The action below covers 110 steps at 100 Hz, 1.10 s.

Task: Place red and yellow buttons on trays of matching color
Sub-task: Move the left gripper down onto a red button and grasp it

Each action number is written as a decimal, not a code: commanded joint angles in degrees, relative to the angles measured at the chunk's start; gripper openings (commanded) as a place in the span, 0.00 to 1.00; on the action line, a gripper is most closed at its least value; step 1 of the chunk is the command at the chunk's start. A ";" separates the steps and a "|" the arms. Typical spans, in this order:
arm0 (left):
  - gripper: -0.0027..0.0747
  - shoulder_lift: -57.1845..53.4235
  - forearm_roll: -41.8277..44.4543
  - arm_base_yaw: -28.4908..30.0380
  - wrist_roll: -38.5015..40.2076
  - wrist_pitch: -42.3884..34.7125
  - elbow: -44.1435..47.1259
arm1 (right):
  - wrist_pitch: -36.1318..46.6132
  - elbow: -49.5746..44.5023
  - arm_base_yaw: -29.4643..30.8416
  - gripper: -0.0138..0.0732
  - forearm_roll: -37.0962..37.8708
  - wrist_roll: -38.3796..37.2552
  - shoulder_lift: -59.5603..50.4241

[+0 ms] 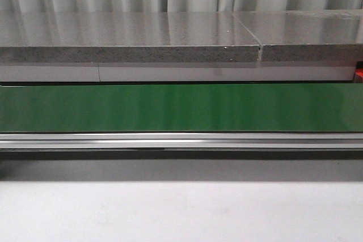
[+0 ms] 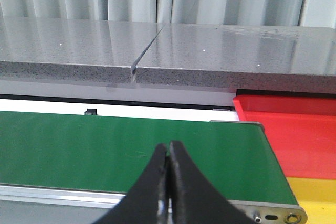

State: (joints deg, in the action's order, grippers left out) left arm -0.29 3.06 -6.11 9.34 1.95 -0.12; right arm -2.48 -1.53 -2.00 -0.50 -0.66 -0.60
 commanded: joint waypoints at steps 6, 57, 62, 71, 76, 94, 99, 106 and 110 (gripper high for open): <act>0.01 -1.84 0.02 -0.39 0.40 -4.75 2.72 | 4.71 0.82 -0.24 0.08 0.50 0.22 -1.11; 0.01 -0.86 0.02 -0.39 0.40 1.33 -4.16 | 4.71 0.82 -0.24 0.08 0.50 0.22 -1.11; 0.01 0.14 -0.48 -0.39 0.40 3.64 -6.29 | 4.71 0.82 -0.24 0.08 0.50 0.22 -1.11; 0.01 2.94 -1.44 -0.39 0.40 8.73 -11.31 | 4.71 0.82 -0.24 0.08 0.50 0.22 -1.11; 0.01 4.96 -1.44 -0.39 0.40 12.06 -14.39 | 4.71 0.82 -0.24 0.08 0.50 0.22 -1.11; 0.01 14.54 -1.44 -0.39 0.40 23.65 -25.66 | 4.71 0.82 -0.24 0.08 0.50 0.22 -1.11; 0.01 17.29 -1.44 -0.39 0.40 27.69 -28.54 | 4.71 0.82 -0.24 0.08 0.50 0.22 -1.11; 0.01 21.23 -1.44 -0.39 0.40 32.65 -32.32 | 4.71 0.82 -0.24 0.08 0.50 0.22 -1.11; 0.01 23.13 -1.44 -0.39 0.40 34.84 -34.28 | 4.71 0.82 -0.24 0.08 0.50 0.22 -1.11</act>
State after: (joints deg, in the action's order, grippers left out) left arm 18.00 2.06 -6.11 9.34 34.92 -28.89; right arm -2.48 -1.53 -2.00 -0.50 -0.66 -0.60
